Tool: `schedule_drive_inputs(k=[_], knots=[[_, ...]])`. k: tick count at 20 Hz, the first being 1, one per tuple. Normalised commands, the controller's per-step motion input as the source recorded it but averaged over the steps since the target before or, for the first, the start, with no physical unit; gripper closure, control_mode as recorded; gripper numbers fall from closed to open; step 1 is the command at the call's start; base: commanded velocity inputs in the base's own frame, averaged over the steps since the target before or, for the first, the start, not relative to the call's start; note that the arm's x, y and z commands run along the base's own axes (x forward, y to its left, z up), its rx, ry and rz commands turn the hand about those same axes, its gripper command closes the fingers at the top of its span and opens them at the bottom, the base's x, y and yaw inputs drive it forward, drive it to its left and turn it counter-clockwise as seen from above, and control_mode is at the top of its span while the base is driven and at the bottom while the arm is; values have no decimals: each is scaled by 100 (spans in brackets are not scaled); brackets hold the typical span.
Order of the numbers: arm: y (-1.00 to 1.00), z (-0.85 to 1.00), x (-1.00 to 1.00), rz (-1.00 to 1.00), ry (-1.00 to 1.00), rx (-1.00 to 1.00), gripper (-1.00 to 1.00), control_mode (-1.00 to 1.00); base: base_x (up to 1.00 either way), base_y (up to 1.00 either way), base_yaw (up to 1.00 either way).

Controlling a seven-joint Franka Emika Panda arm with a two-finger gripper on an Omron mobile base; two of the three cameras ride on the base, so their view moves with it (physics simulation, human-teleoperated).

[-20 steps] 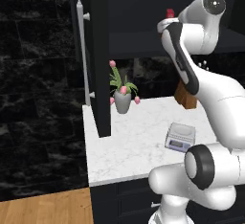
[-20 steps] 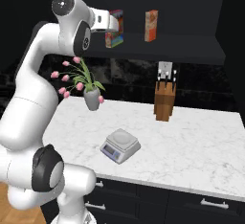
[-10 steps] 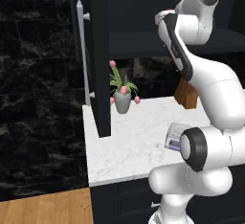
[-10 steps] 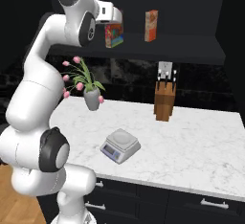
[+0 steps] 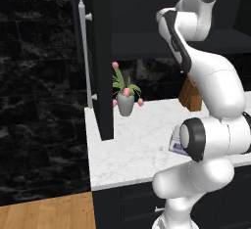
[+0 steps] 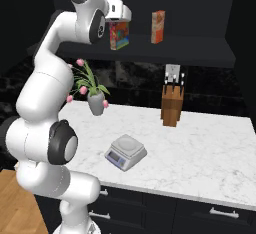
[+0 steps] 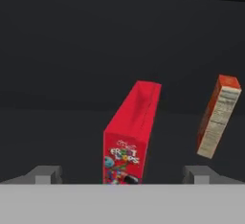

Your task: Pick the cereal and place it on the digital scale for weighing, and close the cabinet.

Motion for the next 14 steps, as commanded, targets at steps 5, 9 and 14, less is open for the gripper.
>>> schedule_drive_inputs(k=[5, 9, 14], knots=[[-3, 0, 37, 0, 0, 0, -100, -100, 0, 0, 0], [-1, -5, 31, 0, 0, 0, -100, -100, 0, 0, 0], [-1, -10, 24, 0, 0, 0, 100, -100, 0, 0, 0]])
